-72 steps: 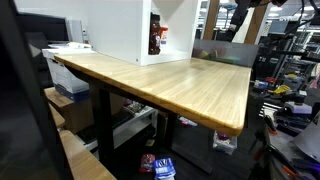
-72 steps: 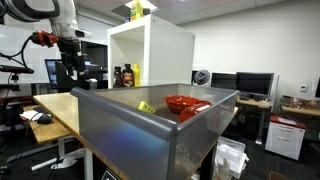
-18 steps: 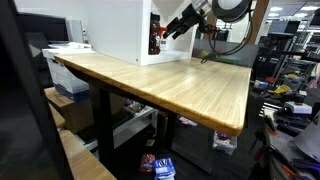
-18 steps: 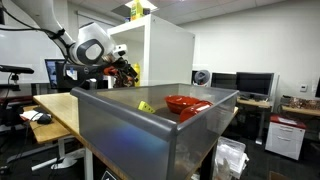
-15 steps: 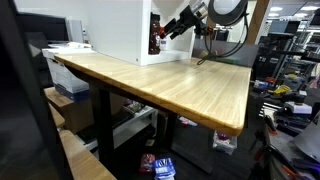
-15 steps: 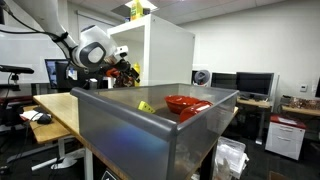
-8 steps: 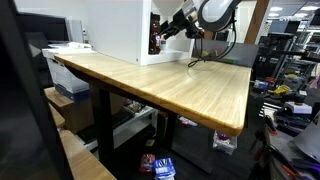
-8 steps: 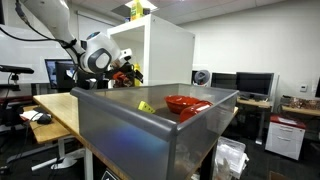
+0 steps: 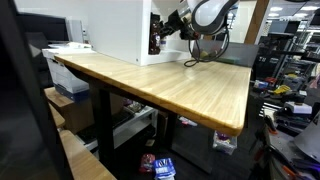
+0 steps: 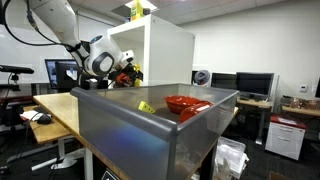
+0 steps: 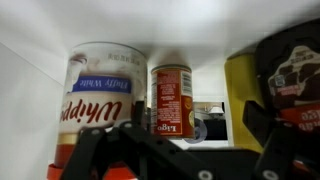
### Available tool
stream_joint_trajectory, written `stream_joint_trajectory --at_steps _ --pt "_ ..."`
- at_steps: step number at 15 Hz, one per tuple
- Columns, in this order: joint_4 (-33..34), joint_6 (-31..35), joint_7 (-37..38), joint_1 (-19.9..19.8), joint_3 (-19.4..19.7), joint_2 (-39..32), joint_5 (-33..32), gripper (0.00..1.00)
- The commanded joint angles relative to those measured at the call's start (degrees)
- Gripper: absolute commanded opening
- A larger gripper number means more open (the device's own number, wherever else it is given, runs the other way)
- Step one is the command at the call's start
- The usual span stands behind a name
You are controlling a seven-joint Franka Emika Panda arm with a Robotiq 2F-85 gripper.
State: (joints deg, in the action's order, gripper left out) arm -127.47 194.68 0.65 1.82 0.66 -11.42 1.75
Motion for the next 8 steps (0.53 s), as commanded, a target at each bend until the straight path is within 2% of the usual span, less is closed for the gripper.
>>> stream_joint_trajectory --at_steps 1,8 --pt "2.63 2.67 0.61 1.00 1.00 -2.91 1.97 1.00" --pt "4.42 4.15 0.30 2.26 2.10 -5.01 4.58 1.00"
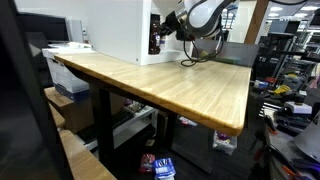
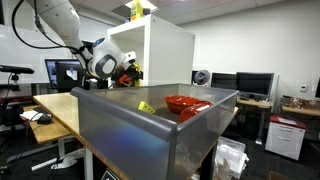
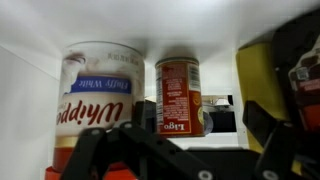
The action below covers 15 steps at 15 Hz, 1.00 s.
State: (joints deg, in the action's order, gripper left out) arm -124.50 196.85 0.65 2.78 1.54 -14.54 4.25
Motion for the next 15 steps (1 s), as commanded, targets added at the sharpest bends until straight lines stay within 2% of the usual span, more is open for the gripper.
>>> stream_joint_trajectory --at_steps 1,5,7,13,14,15 --pt "1.62 2.14 0.29 1.49 1.41 -2.13 2.36 1.00" --pt "2.22 2.60 0.43 2.26 1.92 -2.91 3.27 0.99" --pt "3.90 0.99 0.18 3.02 2.66 -2.90 3.91 0.89" --pt "6.70 1.36 0.19 5.23 4.86 -4.69 5.38 0.71" --pt "7.05 1.37 0.15 5.68 5.25 -4.99 5.52 0.74" --pt "7.31 1.37 0.17 6.07 5.59 -5.23 5.68 0.72"
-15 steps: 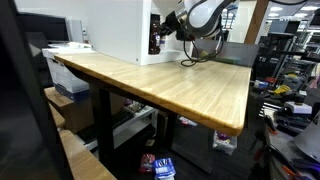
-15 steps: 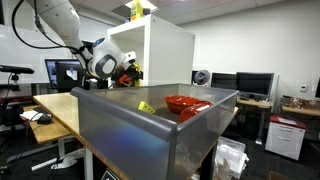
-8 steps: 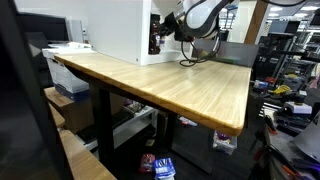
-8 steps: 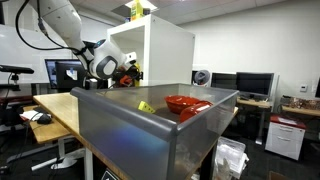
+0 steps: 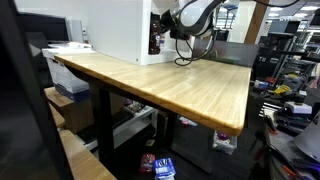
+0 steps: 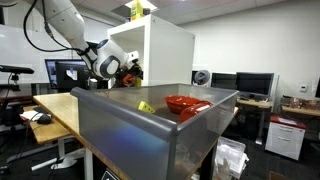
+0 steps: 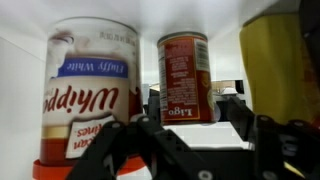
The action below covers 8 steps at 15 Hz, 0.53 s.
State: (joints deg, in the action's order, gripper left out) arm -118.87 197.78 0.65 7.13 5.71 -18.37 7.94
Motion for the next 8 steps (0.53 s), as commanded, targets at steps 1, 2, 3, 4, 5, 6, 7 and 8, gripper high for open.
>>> stream_joint_trajectory --at_steps 1,2,3,4,5,6,7,8 --pt "2.06 0.43 0.10 2.37 2.01 -1.74 2.44 0.71" --pt "2.27 0.43 0.08 2.78 2.42 -1.93 2.66 0.64" --pt "2.56 0.43 0.04 3.32 2.95 -2.14 2.92 0.61" --pt "2.74 0.43 0.07 3.72 3.33 -2.32 3.04 0.56" --pt "3.11 0.42 0.01 4.44 4.09 -2.66 3.29 0.49" --pt "3.65 0.38 -0.01 5.35 5.07 -3.02 3.70 0.53" --pt "4.03 0.44 -0.10 6.12 5.88 -3.26 4.01 0.57" --pt "4.16 0.47 -0.02 6.48 6.36 -3.36 4.04 0.58"
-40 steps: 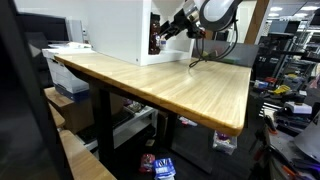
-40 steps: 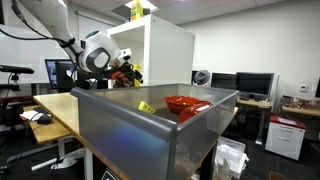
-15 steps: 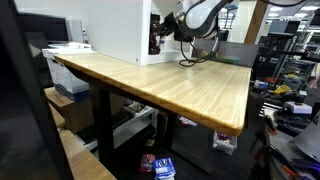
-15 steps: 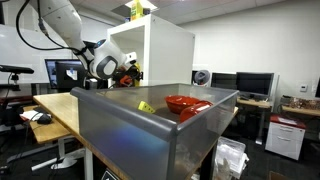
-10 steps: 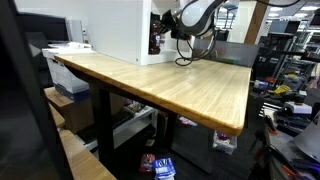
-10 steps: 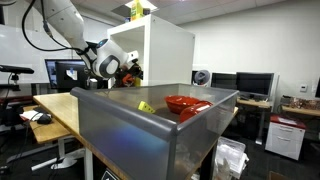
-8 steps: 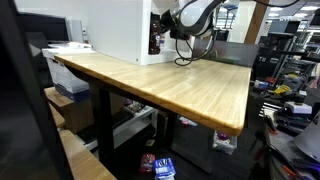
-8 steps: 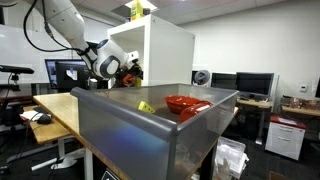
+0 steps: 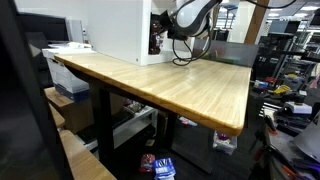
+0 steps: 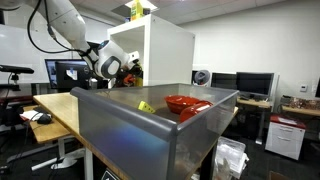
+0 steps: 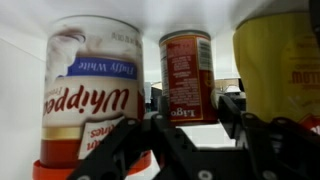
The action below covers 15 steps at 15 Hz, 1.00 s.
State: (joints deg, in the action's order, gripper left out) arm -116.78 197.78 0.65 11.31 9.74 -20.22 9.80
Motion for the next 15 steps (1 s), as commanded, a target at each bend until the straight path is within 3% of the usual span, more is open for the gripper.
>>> stream_joint_trajectory --at_steps 1,3,4,8,9,12,14,15 --pt "2.24 0.48 -0.08 3.03 3.12 -1.69 2.41 0.53" --pt "2.69 0.46 -0.12 4.77 5.22 -2.13 3.50 0.59" --pt "3.09 0.45 -0.32 7.08 7.94 -2.35 5.17 0.68" --pt "3.01 0.45 -0.14 11.41 12.30 -2.13 7.28 0.79" --pt "2.52 0.45 -0.14 12.22 12.93 -1.89 7.28 0.70" --pt "1.41 0.43 -0.03 14.63 14.76 -1.62 6.93 0.57" --pt "1.28 0.43 0.06 15.75 15.67 -1.82 6.96 0.50" --pt "1.20 0.42 0.11 16.25 16.12 -1.91 6.97 0.51"
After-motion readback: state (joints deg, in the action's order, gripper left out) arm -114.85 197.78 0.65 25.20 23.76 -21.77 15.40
